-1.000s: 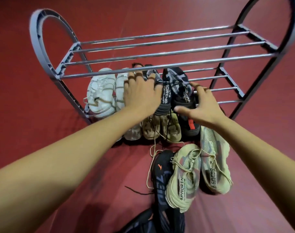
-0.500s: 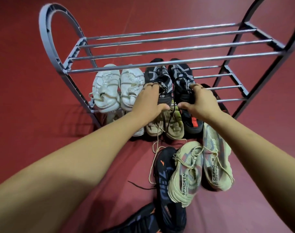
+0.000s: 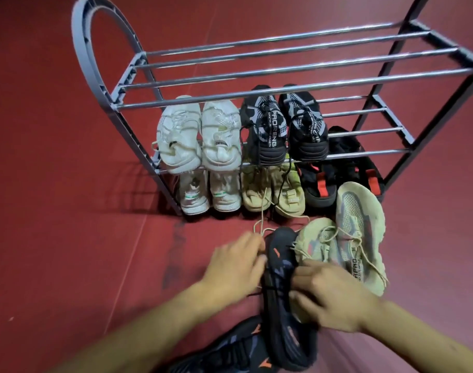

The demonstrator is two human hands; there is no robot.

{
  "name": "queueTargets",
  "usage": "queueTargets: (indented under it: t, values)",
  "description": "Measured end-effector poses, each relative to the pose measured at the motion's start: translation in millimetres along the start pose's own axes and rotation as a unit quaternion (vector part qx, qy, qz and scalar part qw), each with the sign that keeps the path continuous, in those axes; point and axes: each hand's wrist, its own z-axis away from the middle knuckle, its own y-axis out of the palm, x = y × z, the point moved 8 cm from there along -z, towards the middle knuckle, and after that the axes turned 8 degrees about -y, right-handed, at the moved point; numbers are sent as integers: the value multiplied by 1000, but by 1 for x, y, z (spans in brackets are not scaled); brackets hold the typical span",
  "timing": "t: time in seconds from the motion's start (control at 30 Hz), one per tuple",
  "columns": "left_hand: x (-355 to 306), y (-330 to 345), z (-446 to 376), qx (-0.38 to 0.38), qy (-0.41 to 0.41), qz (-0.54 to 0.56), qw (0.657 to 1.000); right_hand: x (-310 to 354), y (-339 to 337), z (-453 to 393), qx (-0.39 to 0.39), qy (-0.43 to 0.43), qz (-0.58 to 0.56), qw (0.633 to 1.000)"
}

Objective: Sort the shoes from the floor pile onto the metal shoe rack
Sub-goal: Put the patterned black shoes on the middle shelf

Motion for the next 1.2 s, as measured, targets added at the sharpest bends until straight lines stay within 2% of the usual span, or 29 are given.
queueTargets:
  t: [0.07,0.13,0.2,0.27,0.4,0.43,0.47,0.5,0.6,0.63,0.7,0.8,0.9,1.03,1.2]
  values:
    - [15,60,22,216,-122,-54,967,-7,0,-2,71,51,61,994]
    - [25,95,41,320,-223,-19,920,-10,5,-7,130,81,92,984]
    - [29,107,48,343,-304,97,883,-7,11,-12,169,100,88,977]
    - [26,116,49,338,-350,242,840,-9,14,-13,162,116,57,978]
    - [10,129,59,371,-372,464,713,-12,24,-6,114,124,-155,974]
    - [13,134,61,364,-386,492,690,-11,26,-4,105,120,-198,967]
    - [18,137,61,342,-397,502,687,-12,26,-2,93,115,-229,962]
    - [22,137,59,310,-401,499,703,-12,25,0,79,114,-241,960]
    - [33,117,53,191,-388,391,812,-14,14,1,13,109,-201,973]
    - [37,104,51,151,-385,353,839,-12,10,-1,-5,92,-185,978]
    - [50,78,44,81,-374,314,869,-6,1,-9,-30,61,-166,984]
    - [77,49,32,44,-349,264,898,-4,-9,-20,-48,47,-130,989]
    - [102,38,33,57,-337,229,911,-4,-9,-34,-37,63,-95,993]
    - [130,56,57,131,-358,184,906,-8,17,-53,18,104,-77,991]
    - [136,56,68,97,-355,107,924,-18,48,-61,97,130,-49,986]
